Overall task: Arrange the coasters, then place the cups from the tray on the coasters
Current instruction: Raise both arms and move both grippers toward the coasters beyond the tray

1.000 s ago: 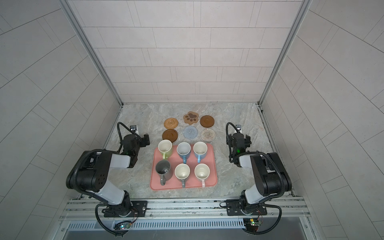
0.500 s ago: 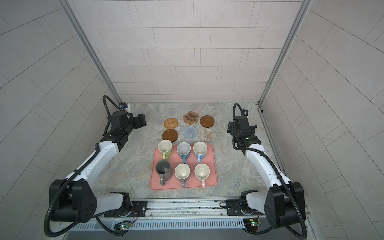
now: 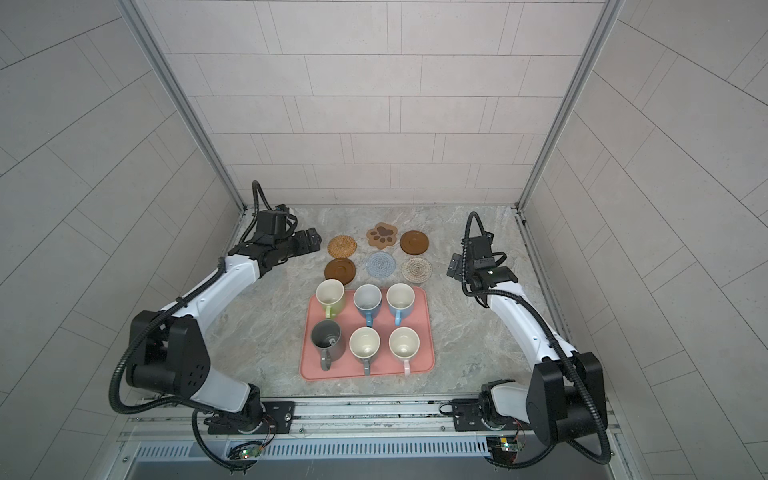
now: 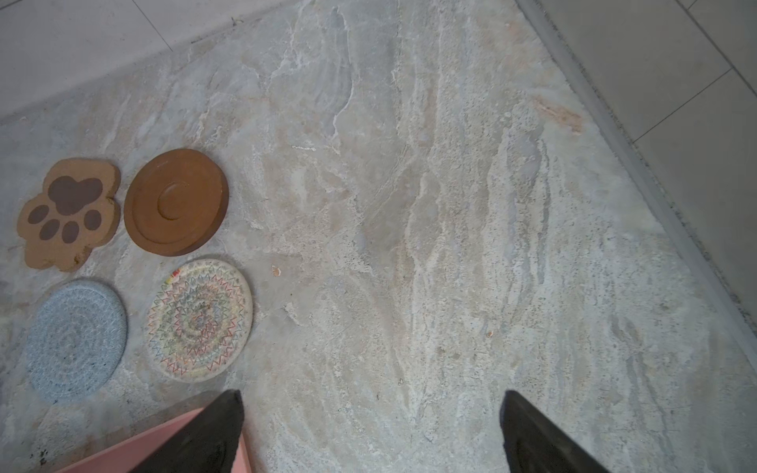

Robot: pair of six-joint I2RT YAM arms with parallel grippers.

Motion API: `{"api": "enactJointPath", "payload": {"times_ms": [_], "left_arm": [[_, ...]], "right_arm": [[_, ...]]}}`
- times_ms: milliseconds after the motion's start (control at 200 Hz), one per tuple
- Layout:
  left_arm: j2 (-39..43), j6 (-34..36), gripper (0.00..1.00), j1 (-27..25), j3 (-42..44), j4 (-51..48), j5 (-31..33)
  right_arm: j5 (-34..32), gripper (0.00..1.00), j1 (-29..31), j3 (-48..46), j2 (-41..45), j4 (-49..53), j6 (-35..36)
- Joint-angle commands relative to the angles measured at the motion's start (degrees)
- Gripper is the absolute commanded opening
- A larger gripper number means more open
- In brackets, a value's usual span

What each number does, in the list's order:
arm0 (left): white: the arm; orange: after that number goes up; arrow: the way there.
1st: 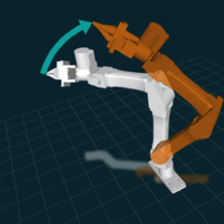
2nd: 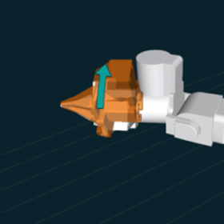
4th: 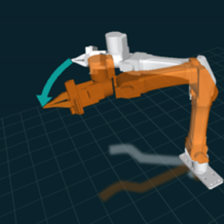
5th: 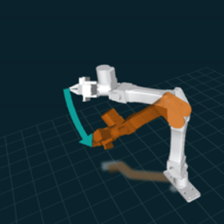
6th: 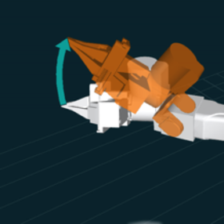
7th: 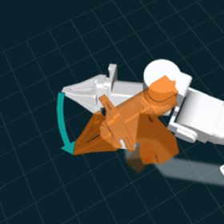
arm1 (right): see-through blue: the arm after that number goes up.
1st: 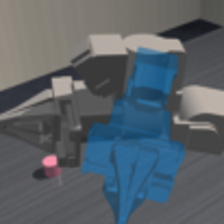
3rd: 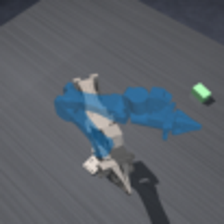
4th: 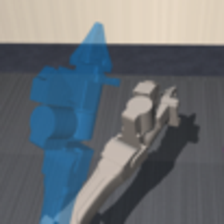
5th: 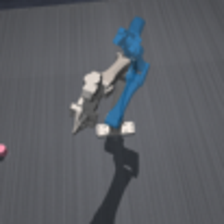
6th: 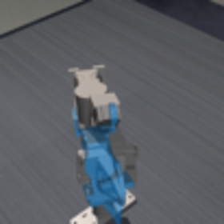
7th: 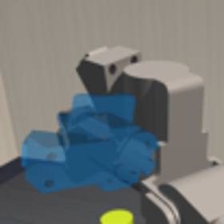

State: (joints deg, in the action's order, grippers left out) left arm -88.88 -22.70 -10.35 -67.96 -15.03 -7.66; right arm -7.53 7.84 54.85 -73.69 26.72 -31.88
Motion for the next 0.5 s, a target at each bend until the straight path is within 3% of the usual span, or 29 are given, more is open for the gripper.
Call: {"api": "enactJointPath", "payload": {"times_ms": [0,175,490], "left_arm": [[-2.13,-2.43,1.00,-1.34,-3.09,-3.88,-1.04],[-7.66,-2.44,1.00,-2.83,-7.09,-4.76,-1.38],[-22.29,-2.89,1.00,-3.68,-22.24,-8.15,-4.43]], "right_arm": [[2.34,1.00,0.25,3.70,-2.55,3.25,-0.58],[6.63,0.99,0.76,4.73,-3.63,2.94,-0.46],[9.69,1.00,1.84,3.65,-2.38,3.39,-0.55]]}}
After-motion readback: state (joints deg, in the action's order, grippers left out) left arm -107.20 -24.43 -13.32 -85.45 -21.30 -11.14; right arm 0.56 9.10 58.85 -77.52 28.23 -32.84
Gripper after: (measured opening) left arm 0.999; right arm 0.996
